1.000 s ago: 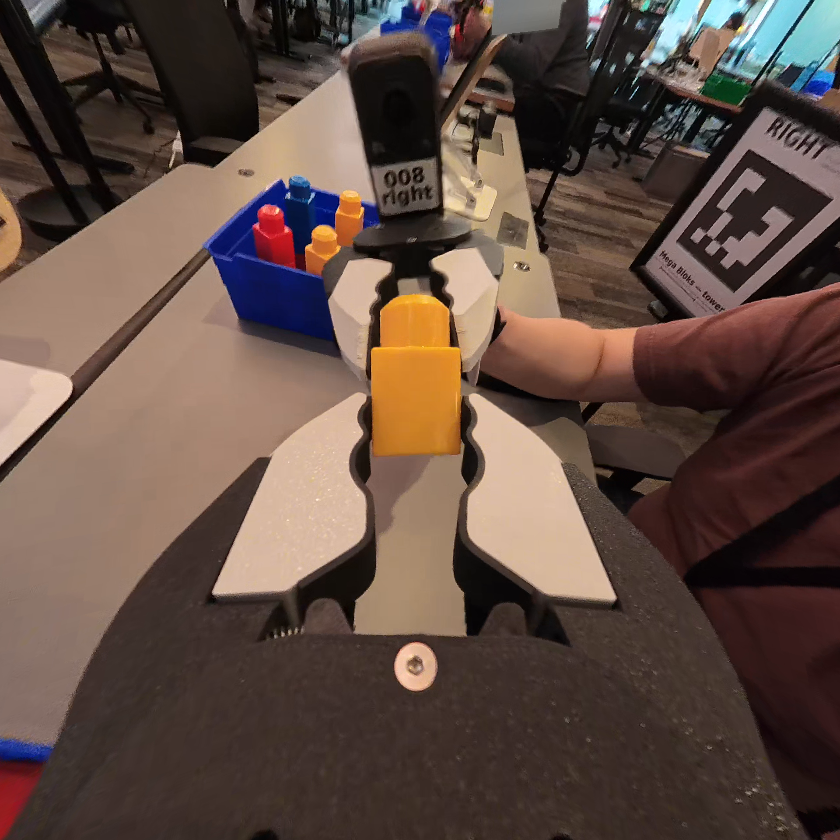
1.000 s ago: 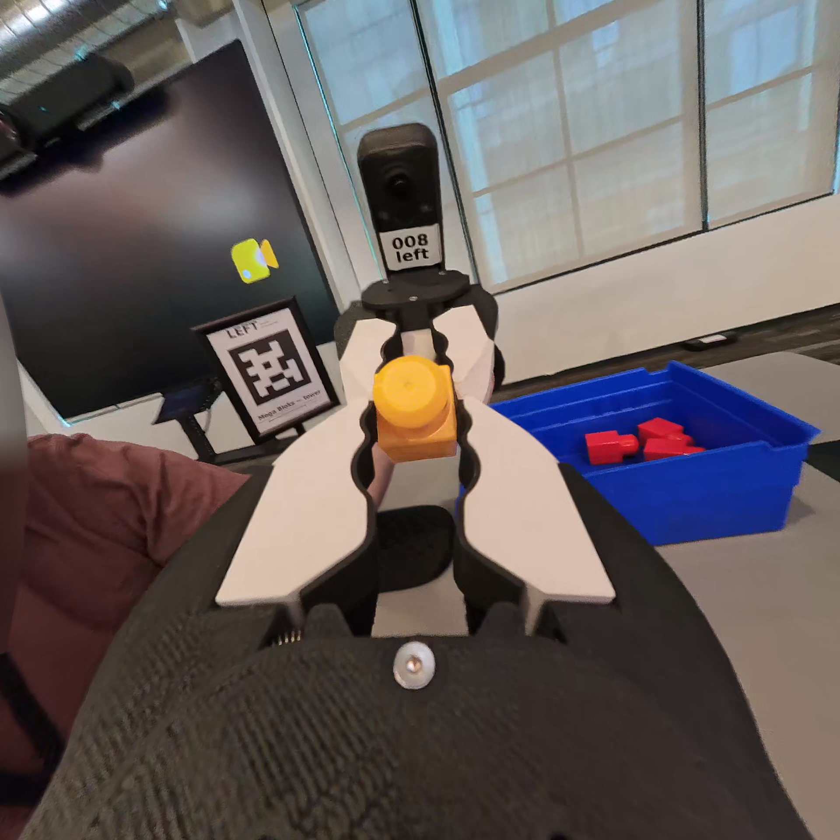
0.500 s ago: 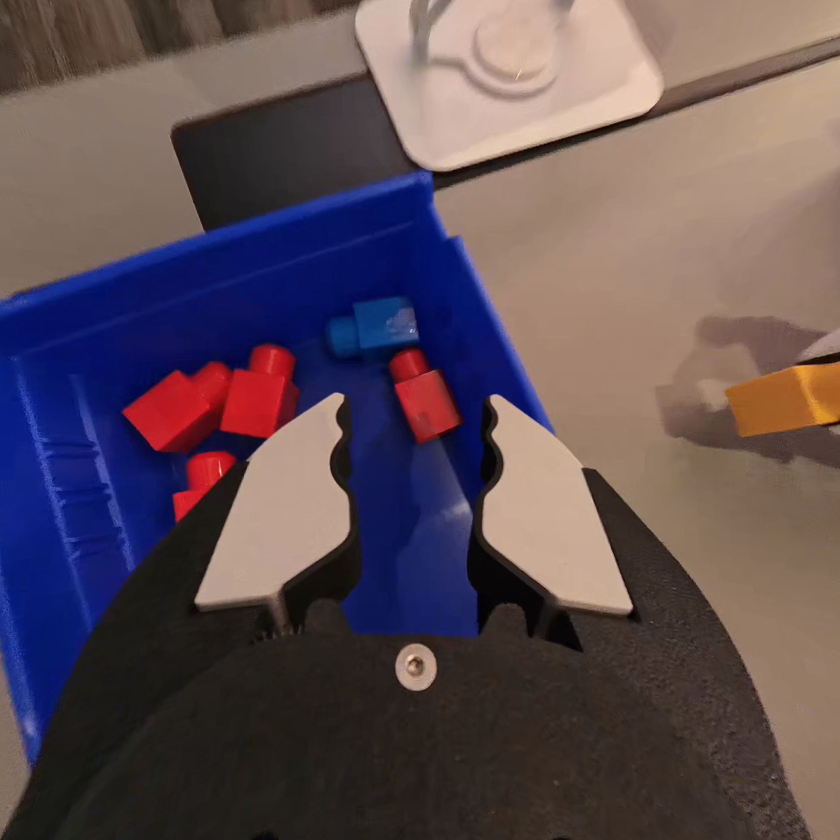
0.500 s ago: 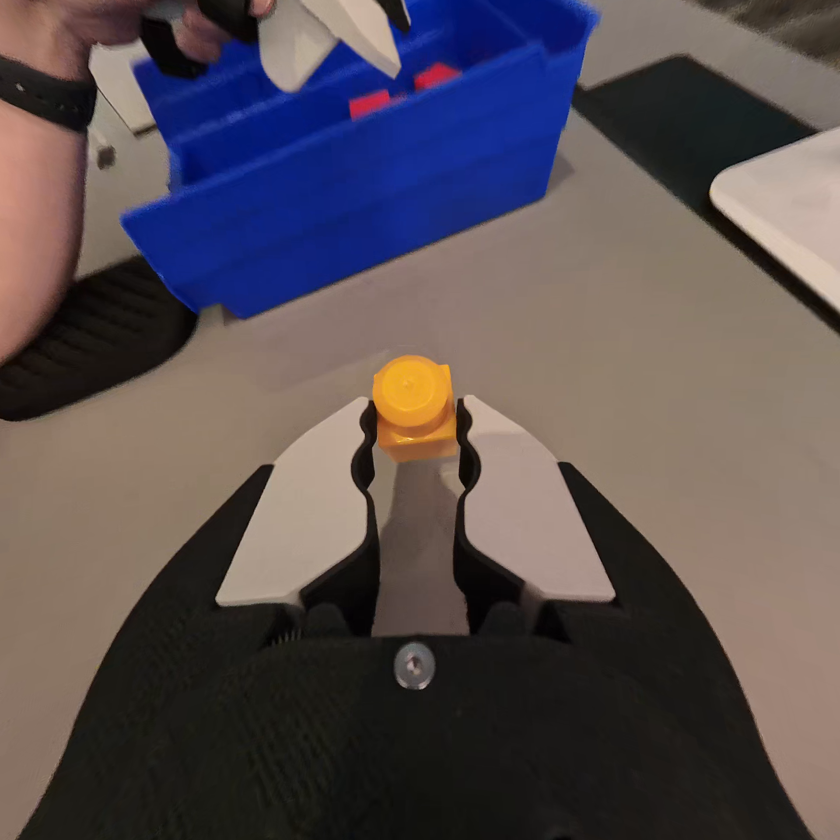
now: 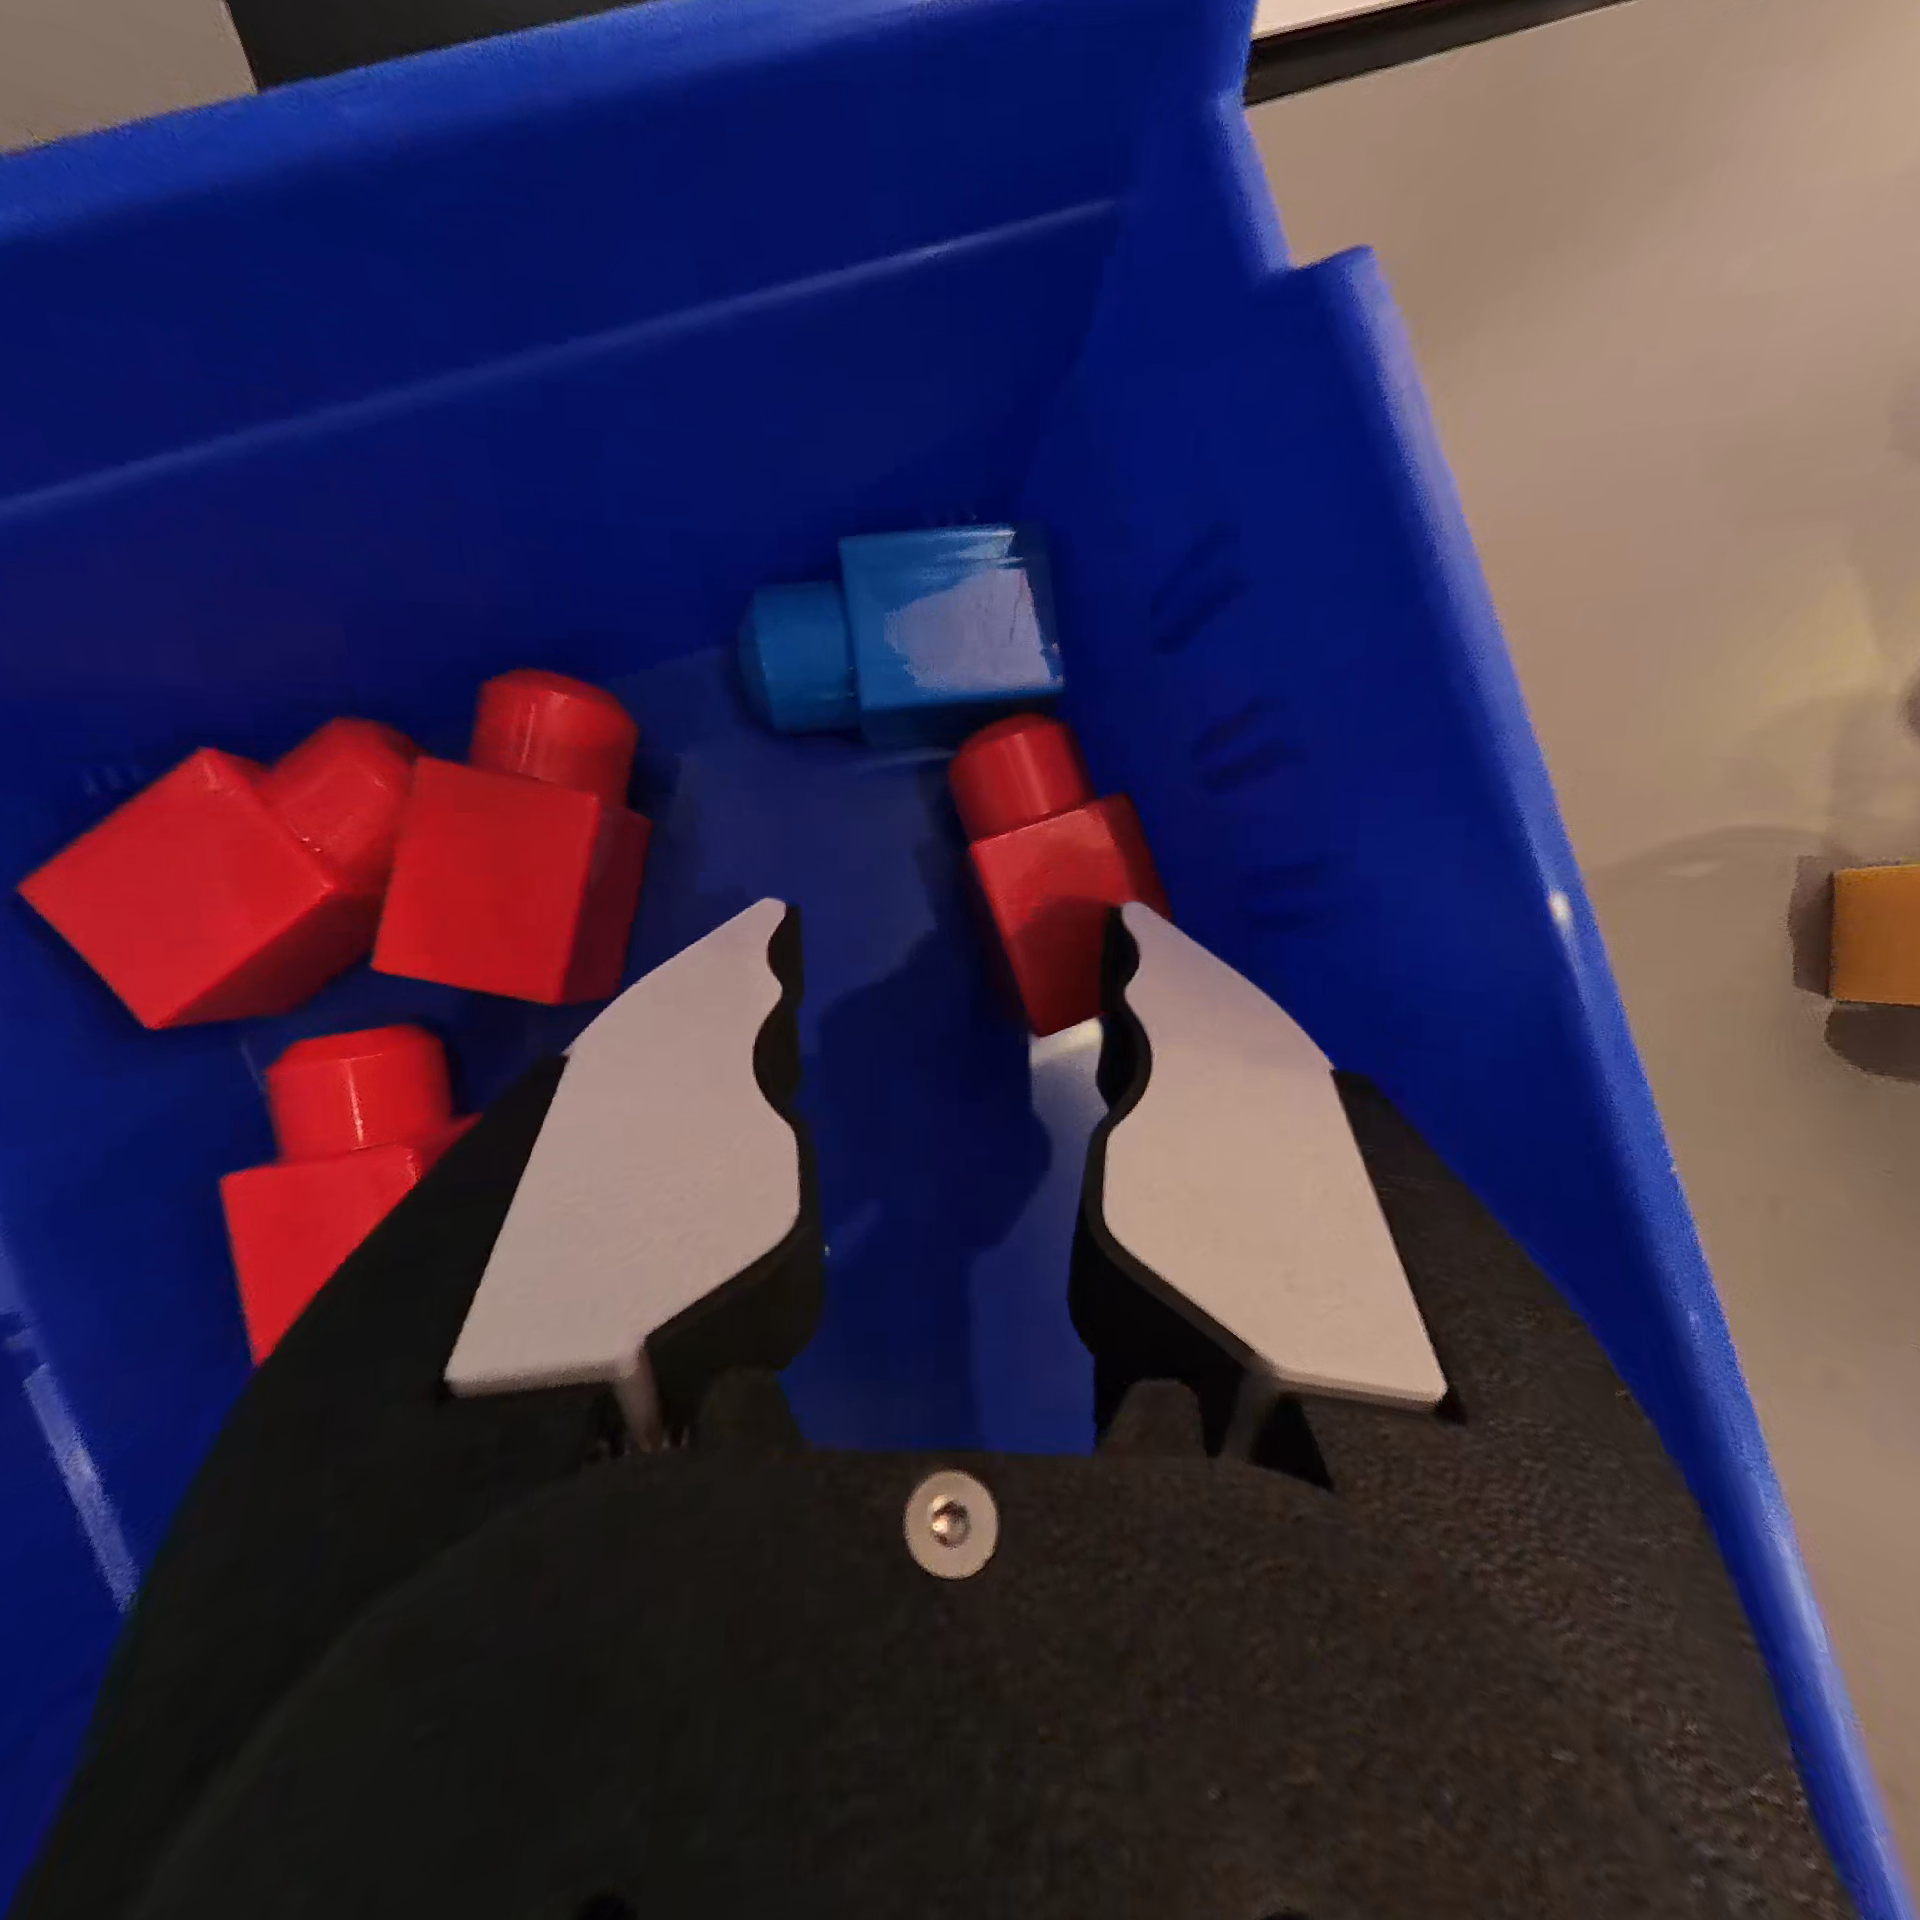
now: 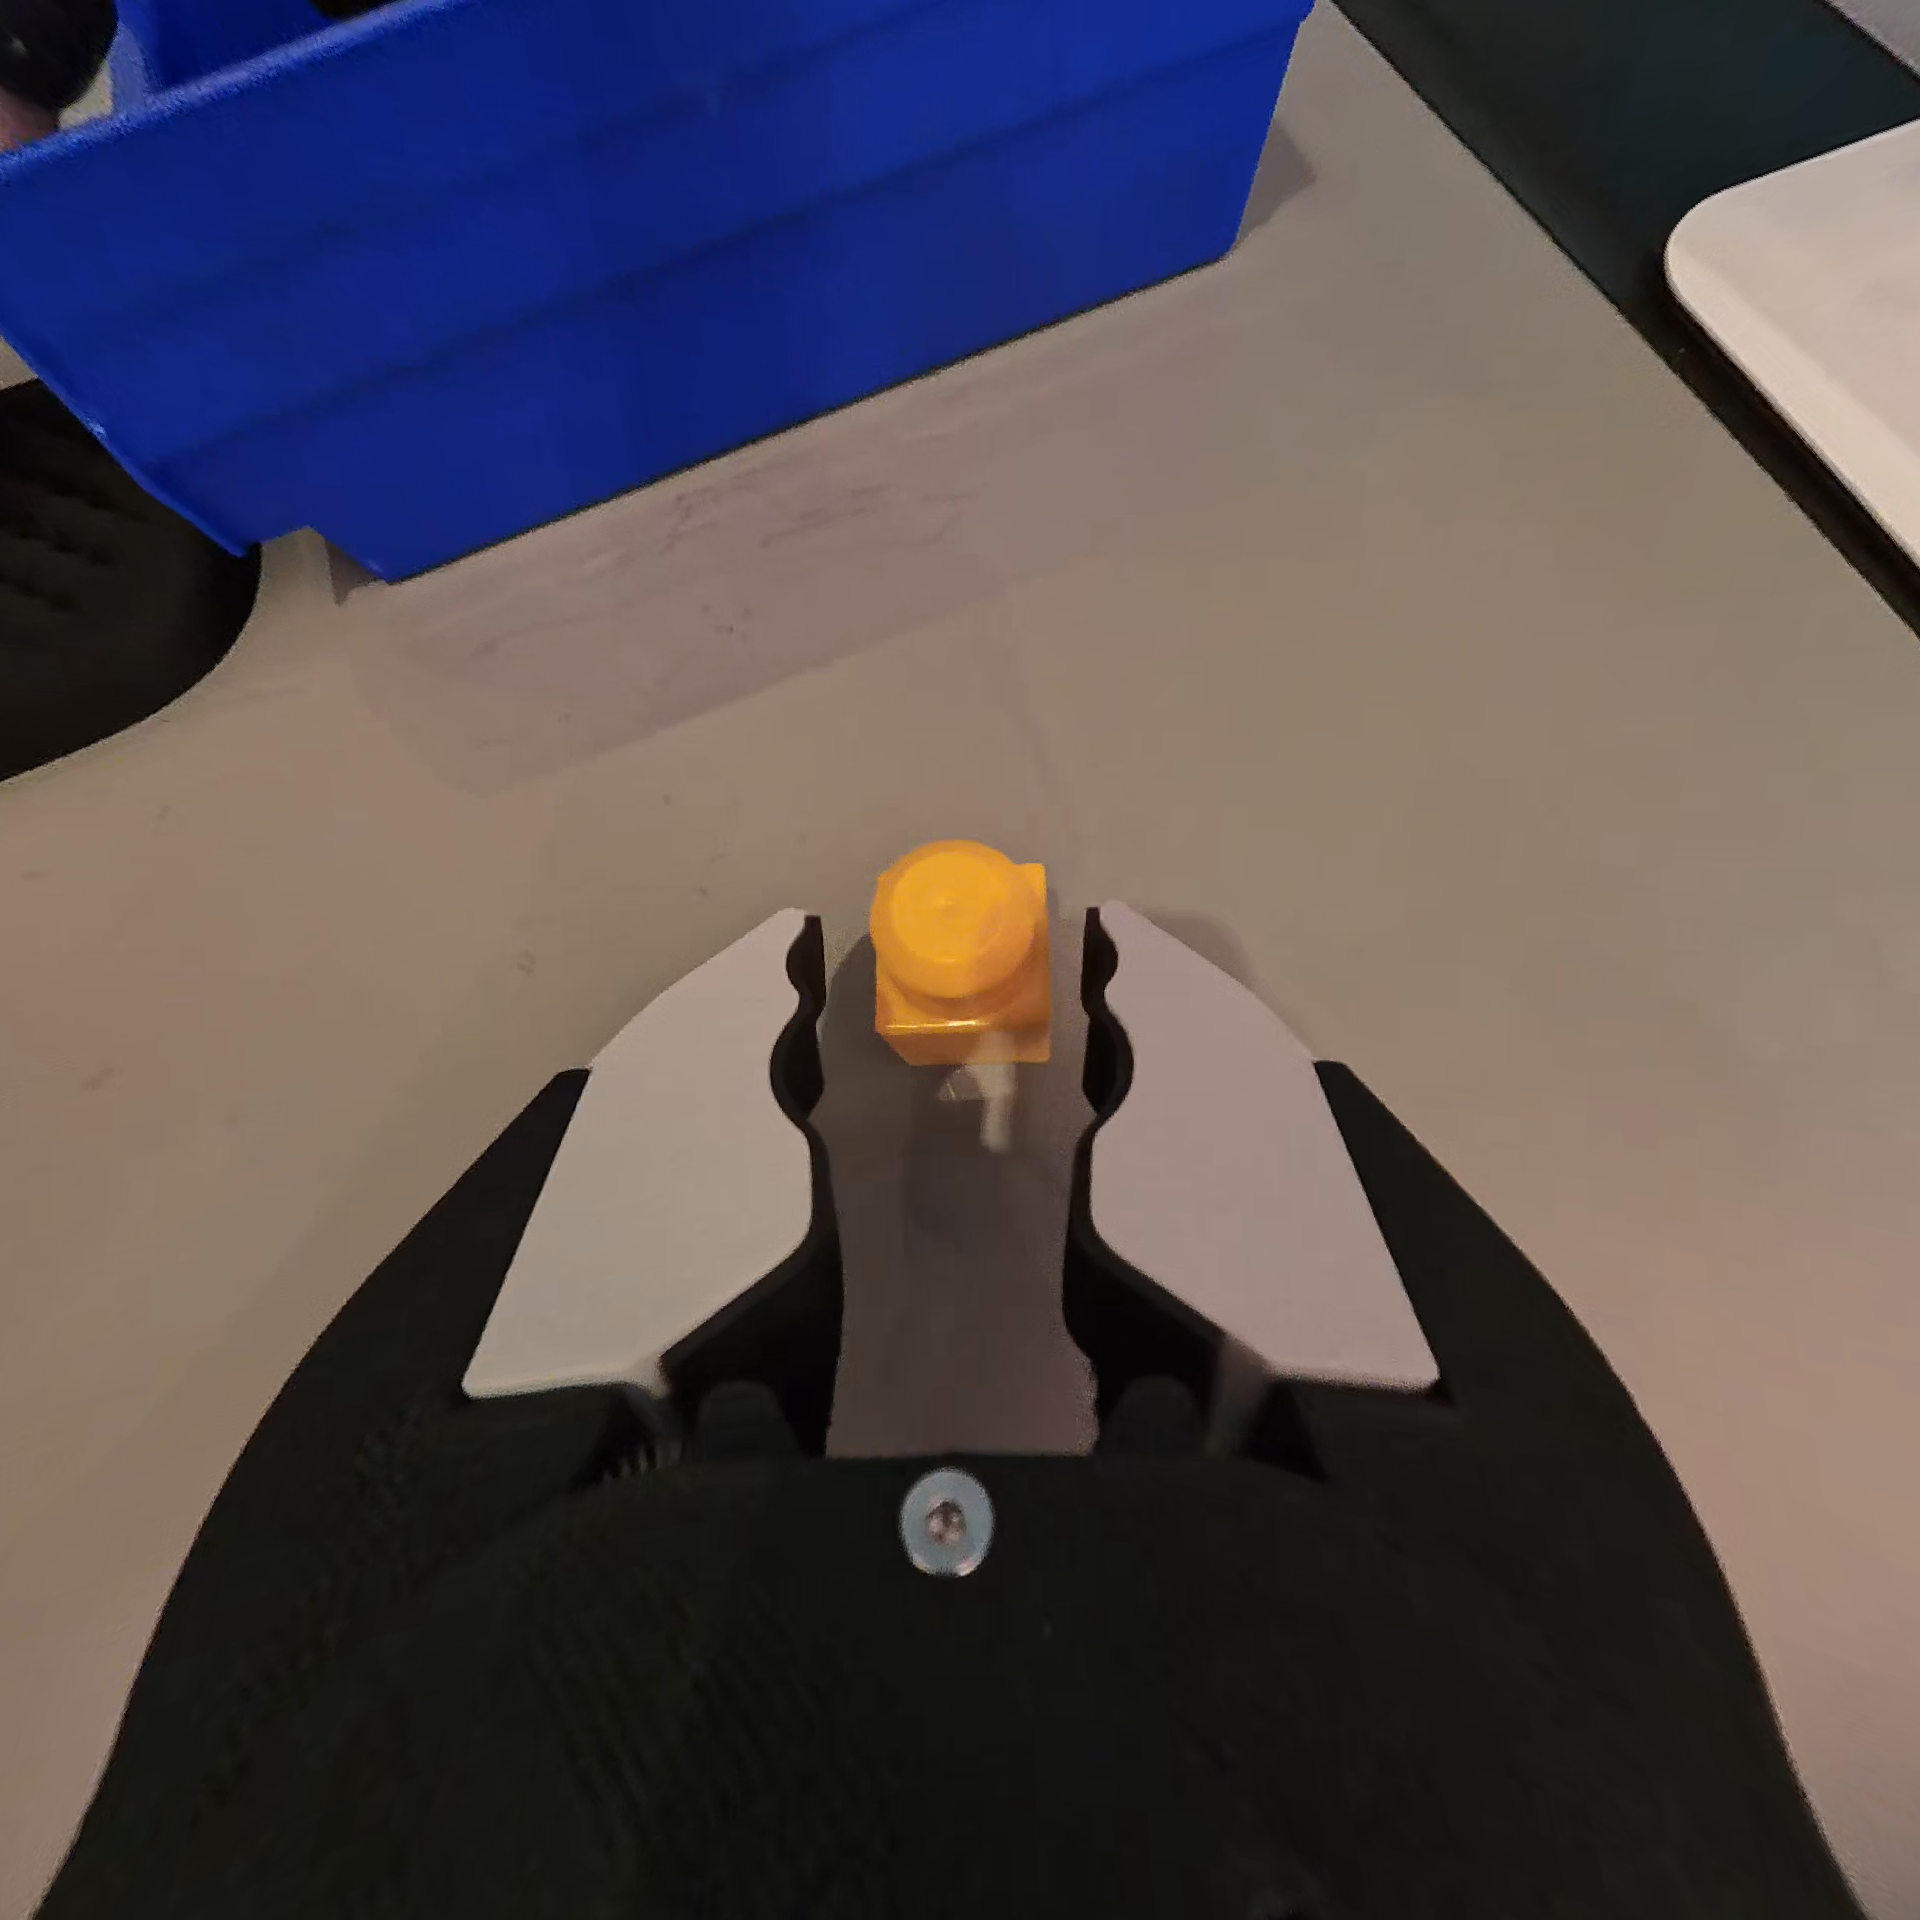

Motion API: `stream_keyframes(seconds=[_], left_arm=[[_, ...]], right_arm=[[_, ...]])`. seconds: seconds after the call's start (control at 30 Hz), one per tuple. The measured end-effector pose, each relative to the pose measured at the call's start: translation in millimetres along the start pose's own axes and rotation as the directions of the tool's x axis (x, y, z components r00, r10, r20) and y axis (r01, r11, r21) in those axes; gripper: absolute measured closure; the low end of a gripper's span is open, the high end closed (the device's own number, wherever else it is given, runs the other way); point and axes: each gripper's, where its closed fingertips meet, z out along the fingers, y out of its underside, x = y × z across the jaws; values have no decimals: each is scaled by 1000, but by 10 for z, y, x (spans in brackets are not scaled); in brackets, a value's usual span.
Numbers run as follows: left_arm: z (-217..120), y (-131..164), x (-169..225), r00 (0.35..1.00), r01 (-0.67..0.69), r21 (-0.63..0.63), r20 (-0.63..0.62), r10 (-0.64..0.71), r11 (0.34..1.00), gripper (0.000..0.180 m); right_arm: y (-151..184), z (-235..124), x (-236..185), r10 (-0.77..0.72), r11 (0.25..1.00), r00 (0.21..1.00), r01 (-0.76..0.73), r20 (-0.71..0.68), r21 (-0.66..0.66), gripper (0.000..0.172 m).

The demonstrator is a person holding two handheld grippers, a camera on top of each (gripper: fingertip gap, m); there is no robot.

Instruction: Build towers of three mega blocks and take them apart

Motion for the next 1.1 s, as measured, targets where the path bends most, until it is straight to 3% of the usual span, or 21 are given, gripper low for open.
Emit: stream_keyframes(seconds=[0.17,0.3,0.4,0.77,0.97,1.1], left_arm=[[-26,34,-57,1000,21,-7,-20,-22,1000,125],[-22,-66,149,987,68,41,-152,-61,997,126],[48,-12,101,993,50,9,-111,-49,999,121],[34,88,57,970,138,-36,-199,-142,990,125],[-45,164,-63,971,145,-65,-180,-154,987,130],[-92,55,3,976,100,-6,-196,-99,995,129]], right_arm=[[-66,-48,-9,-2,999,1000,2,6,35,123],[-92,-72,9,4,999,1000,-4,-2,47,123],[-81,-77,25,7,999,1000,-6,-9,40,123],[-32,-60,32,-6,1000,1000,6,-19,10,123],[-4,-42,22,-22,1000,999,22,-23,-12,123],[-6,-40,13,-27,1000,999,27,-22,-14,123]])
